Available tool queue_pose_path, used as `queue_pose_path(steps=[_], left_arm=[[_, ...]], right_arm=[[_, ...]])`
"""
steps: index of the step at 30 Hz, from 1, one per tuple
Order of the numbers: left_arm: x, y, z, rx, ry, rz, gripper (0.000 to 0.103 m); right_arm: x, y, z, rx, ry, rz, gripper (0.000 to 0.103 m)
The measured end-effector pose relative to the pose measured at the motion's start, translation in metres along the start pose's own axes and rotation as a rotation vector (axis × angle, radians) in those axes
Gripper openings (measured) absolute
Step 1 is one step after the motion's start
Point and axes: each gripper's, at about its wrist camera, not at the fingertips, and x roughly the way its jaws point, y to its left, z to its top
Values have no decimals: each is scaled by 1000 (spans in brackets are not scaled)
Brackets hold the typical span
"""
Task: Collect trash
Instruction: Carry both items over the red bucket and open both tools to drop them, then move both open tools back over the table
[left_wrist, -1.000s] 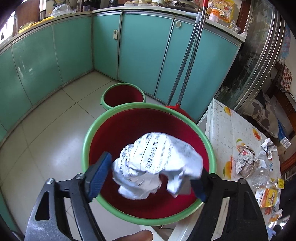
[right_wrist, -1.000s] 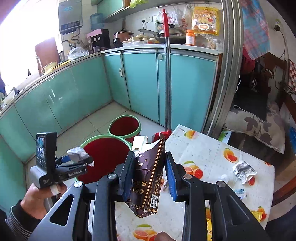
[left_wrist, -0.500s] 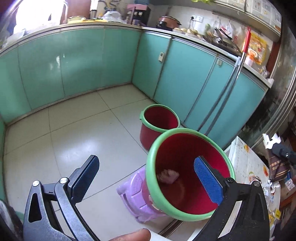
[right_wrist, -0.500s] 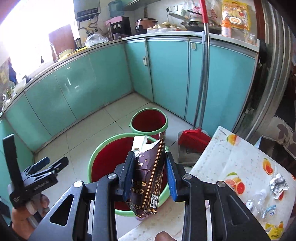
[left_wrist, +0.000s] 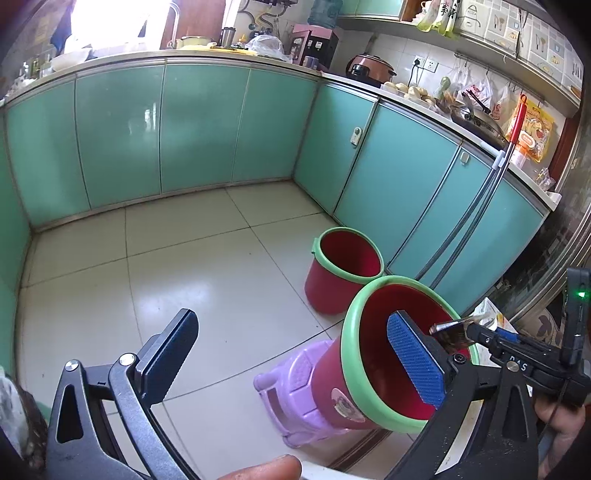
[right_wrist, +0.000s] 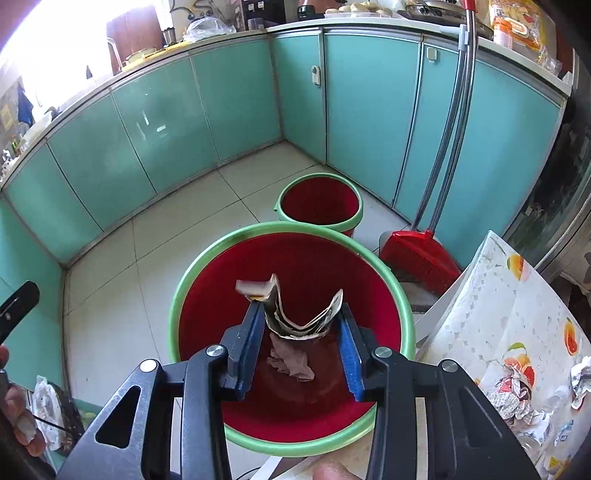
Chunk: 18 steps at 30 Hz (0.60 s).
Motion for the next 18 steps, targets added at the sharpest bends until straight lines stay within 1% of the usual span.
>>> queue_pose_path(steps=[1, 2, 3, 4, 5, 8, 10, 14, 15, 18], left_arm=[[-1, 0, -1, 1, -1, -1, 103], [-1, 1, -1, 3, 0, -2, 103], [-1, 1, -2, 5, 1, -2, 103], [-1, 0, -2, 7, 1, -3, 103], [-1, 0, -3, 10, 0, -4, 103], [-2, -5, -3, 19, 2, -10, 103], [-5, -10, -4, 34, -3, -21, 103], [-11, -28, -5, 82, -14, -52, 103], [-13, -34, -5, 98, -16, -65, 103], [-23, -58, -6, 161, -29, -110, 103]], right_arm=[[3, 0, -1, -2, 6, -6, 38], [5, 0, -3, -1, 11, -12, 43], [6, -1, -5, 3, 11, -14, 57], [6, -3, -6, 10, 8, -12, 64], [3, -5, -7, 17, -1, -9, 68], [-8, -11, -10, 41, -9, -18, 68], [-24, -16, -15, 56, -27, -21, 68], [-68, -33, -31, 91, -84, -33, 70], [-80, -39, -37, 100, -98, -39, 72], [-123, -53, -57, 123, -151, -63, 74]])
